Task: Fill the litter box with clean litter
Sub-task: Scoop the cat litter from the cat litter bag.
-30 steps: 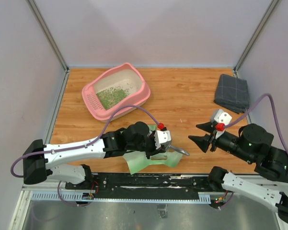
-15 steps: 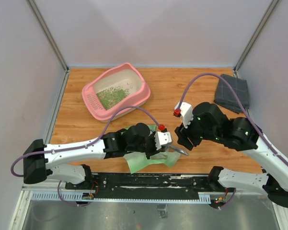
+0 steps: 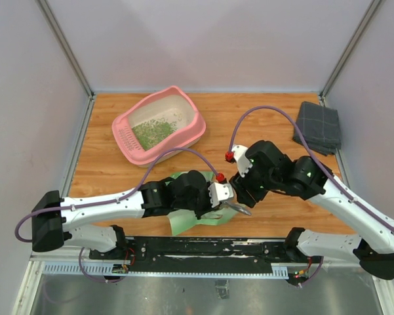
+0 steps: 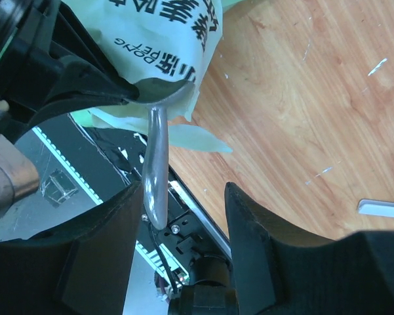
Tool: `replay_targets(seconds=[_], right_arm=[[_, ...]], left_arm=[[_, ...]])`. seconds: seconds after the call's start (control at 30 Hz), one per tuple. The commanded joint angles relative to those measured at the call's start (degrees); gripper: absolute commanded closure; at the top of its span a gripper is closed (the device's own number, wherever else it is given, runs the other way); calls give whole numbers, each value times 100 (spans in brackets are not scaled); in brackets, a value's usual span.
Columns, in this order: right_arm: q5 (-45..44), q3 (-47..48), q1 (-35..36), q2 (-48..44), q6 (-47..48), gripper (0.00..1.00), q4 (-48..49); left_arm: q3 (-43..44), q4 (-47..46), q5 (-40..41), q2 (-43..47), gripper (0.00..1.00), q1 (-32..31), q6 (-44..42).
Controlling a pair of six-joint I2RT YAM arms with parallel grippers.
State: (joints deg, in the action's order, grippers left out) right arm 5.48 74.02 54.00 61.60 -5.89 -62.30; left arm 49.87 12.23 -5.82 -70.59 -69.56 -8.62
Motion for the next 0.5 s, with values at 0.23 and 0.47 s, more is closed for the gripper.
replay_targets(seconds=[0.23,0.47], right_arm=[[-455,-687,-161,-891,-664,42,892],[-204,-1204,-169,-2269,1023,38,1416]], left_arm=[[31,-621,267,176,100,-24,-61],[-99,-618,313,385,100,-18,279]])
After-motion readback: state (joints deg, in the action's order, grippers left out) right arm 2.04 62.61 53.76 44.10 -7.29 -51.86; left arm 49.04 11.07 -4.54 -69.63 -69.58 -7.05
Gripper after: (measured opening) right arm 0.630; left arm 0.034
